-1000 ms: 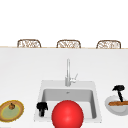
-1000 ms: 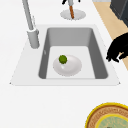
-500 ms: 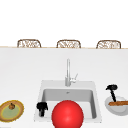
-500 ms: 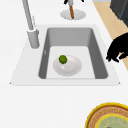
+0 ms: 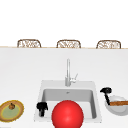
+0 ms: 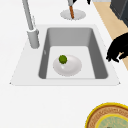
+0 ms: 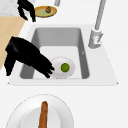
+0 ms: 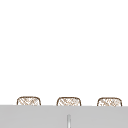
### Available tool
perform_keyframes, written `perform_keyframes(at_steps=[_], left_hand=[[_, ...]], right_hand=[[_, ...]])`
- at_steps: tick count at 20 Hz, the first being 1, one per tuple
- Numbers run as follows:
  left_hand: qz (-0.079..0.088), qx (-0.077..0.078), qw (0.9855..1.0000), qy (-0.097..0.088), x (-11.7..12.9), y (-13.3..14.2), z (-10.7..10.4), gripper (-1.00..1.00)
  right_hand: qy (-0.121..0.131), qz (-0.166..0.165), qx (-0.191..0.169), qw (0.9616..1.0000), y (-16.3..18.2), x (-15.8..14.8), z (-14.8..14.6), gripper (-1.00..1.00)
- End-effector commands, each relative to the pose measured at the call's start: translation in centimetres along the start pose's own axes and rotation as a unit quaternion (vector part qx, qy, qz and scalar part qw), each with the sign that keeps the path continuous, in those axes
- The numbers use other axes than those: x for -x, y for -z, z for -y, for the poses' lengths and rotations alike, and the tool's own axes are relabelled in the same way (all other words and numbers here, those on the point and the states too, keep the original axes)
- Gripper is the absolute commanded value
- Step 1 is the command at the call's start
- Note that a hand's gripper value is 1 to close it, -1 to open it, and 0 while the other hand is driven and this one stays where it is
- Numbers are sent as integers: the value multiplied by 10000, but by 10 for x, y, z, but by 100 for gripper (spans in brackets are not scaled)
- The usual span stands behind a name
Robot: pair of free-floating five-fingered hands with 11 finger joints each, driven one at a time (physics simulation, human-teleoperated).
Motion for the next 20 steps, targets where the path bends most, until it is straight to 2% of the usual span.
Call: perform_keyframes(at_steps=[1,5,7,9,11,17,20], left_hand=[[0,0,10000,0,0,0,0,0],[0,0,10000,0,0,0,0,0],[0,0,10000,0,0,0,0,0],[0,0,10000,0,0,0,0,0],[0,0,10000,0,0,0,0,0],[0,0,10000,0,0,0,0,0],[0,0,10000,0,0,0,0,0]], right_hand=[[-81,32,196,9998,-16,-16,-13,-100],[-40,128,334,9994,-37,-27,-27,-100],[-95,119,379,9992,-46,-35,-33,-100],[-200,63,402,9990,-52,-45,-40,-100],[-146,-41,521,9985,-63,-51,-53,-100],[-256,-105,846,9960,-89,-73,-71,-100],[-427,-194,966,9942,-98,-87,-79,-100]])
